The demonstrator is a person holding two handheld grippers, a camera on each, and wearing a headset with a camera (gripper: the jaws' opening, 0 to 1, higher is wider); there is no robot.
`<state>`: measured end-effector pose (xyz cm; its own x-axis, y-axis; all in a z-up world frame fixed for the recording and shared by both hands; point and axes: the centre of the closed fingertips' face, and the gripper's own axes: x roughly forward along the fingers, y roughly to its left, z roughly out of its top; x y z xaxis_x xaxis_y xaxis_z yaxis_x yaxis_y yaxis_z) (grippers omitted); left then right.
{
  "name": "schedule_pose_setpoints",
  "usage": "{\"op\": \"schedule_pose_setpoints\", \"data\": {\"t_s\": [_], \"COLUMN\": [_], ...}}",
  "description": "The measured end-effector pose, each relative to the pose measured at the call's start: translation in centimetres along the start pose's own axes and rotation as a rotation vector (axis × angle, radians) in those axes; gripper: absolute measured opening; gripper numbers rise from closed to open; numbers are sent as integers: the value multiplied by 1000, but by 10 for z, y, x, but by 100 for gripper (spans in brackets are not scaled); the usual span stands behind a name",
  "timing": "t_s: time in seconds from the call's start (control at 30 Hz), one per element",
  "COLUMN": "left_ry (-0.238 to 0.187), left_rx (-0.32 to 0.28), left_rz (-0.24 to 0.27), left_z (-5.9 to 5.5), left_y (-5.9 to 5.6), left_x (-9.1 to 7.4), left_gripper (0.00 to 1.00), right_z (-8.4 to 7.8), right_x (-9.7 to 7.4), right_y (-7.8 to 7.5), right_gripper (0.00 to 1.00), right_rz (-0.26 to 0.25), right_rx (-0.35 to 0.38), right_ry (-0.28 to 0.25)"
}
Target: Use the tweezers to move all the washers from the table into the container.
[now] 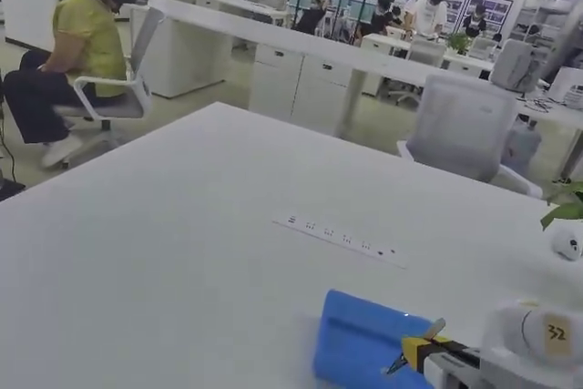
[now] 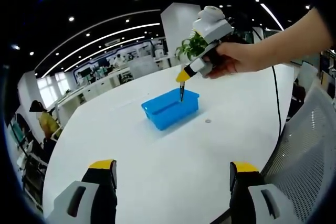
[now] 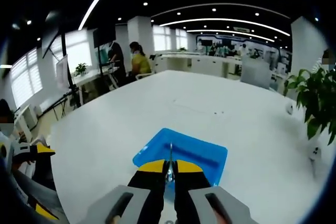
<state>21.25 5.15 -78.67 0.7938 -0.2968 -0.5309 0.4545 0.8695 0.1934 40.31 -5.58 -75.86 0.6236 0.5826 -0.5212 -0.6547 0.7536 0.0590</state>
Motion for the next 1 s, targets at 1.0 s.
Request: {"op": "schedule_pose_setpoints", "data": {"t_s": [1.0], "left_ry": [48], "left_rx": [8], "left_rz": [-23], "left_z": [-9], "left_y": [-4], "left_x": [5], "left_gripper": [92], "right_z": [-40], "right_x": [47], "right_y": [-32], "right_gripper": [2], "right_rz": [-69], "right_rx": [2], "right_ry": [99]}}
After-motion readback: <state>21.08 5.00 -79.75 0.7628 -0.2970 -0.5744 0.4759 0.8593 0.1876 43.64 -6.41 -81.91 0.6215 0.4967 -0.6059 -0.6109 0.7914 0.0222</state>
